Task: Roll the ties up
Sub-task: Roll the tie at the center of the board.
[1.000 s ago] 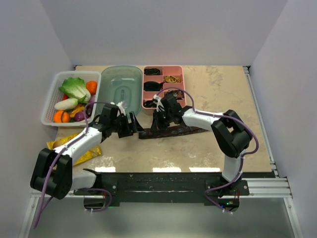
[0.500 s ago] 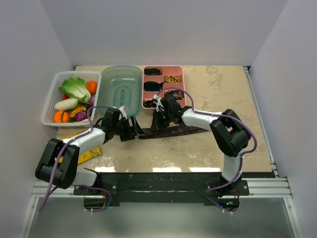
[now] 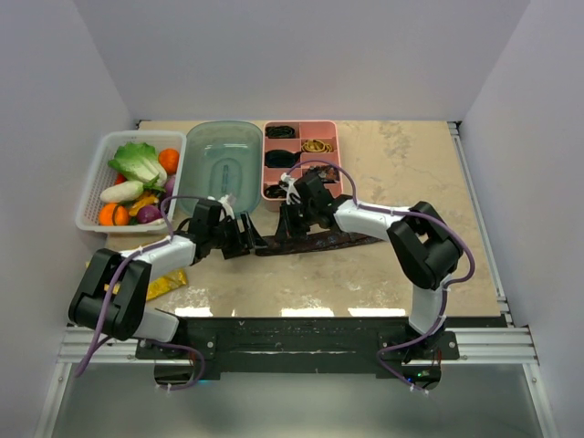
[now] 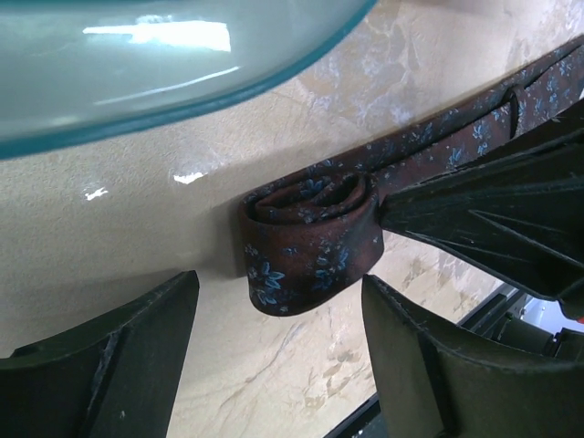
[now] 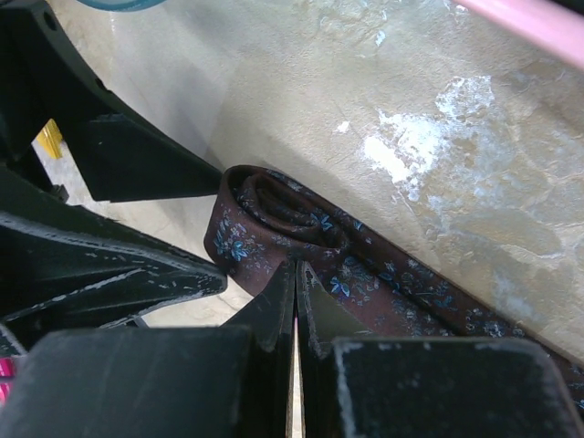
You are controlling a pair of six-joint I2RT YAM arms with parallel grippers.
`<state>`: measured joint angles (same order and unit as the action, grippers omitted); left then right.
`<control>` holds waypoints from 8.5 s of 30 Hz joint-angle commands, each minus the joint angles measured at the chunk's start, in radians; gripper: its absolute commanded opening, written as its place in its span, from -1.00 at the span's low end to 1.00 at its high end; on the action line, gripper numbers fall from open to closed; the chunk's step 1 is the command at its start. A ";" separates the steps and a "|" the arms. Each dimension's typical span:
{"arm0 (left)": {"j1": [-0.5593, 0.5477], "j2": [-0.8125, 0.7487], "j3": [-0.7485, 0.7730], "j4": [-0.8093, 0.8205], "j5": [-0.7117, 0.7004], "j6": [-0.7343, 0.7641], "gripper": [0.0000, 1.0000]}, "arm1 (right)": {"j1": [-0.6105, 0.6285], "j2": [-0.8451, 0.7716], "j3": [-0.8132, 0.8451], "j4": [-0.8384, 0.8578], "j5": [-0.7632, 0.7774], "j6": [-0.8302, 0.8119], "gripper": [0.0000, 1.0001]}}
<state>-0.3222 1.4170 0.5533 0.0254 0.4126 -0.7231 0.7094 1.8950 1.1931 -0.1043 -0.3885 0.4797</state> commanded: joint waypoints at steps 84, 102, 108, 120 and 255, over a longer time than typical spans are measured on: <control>-0.162 -0.058 0.203 -0.243 -0.248 0.108 -0.51 | 0.087 0.062 0.028 0.046 0.007 -0.032 -1.00; -0.238 0.007 0.352 -0.390 -0.356 0.136 -0.56 | 0.091 0.082 0.037 0.075 -0.007 -0.004 -1.00; -0.261 0.042 0.396 -0.400 -0.363 0.132 -0.58 | 0.091 0.098 0.033 0.100 -0.023 0.019 -1.00; -0.299 0.100 0.459 -0.458 -0.411 0.143 -0.66 | 0.091 0.089 0.033 0.100 -0.036 0.023 -1.00; 0.183 -0.161 -0.013 -0.124 0.161 0.079 0.49 | 0.062 0.055 0.088 0.026 -0.078 -0.039 -1.00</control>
<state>-0.1505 1.2331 0.5587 -0.1638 0.5362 -0.6441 0.7704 1.9503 1.2716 -0.0860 -0.4866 0.4580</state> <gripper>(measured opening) 0.749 0.006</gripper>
